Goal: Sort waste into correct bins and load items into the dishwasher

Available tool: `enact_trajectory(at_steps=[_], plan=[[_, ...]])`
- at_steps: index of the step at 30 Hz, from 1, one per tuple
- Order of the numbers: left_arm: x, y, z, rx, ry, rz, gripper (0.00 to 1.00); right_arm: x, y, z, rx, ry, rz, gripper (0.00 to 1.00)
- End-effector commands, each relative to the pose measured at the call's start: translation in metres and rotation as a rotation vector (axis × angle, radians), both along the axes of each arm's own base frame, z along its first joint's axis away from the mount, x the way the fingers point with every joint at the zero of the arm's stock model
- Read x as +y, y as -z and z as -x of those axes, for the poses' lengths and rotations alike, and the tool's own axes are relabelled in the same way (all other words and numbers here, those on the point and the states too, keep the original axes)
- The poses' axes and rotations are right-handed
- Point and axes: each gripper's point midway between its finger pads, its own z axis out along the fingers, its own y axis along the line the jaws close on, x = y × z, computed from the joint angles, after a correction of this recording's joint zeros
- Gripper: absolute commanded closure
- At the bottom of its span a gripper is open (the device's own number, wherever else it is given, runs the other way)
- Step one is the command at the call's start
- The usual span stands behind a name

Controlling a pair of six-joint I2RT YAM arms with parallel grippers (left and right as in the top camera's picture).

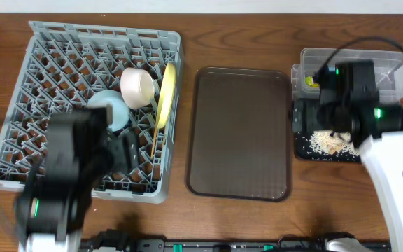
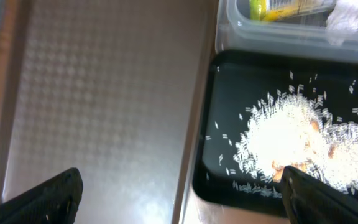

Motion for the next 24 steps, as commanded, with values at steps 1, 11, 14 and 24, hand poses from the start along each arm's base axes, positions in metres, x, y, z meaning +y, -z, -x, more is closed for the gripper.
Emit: enact_trajectory(at_steps=[1,11,14,24], plan=[[0.004,-0.012,0.036,-0.174,0.020,-0.029,0.12,0.005,-0.018,0.026,-0.158,0.010,-0.037,0.01],[0.008,-0.052,0.093,-0.496,0.013,-0.011,0.04,-0.014,-0.027,0.092,-0.297,0.045,-0.010,0.01],[0.008,-0.053,0.095,-0.504,0.013,-0.011,0.04,-0.016,-0.021,0.104,-0.261,0.045,-0.004,0.01],[0.008,-0.050,0.096,-0.489,0.014,-0.012,0.04,-0.018,-0.009,0.118,-0.185,0.043,0.008,0.01]])
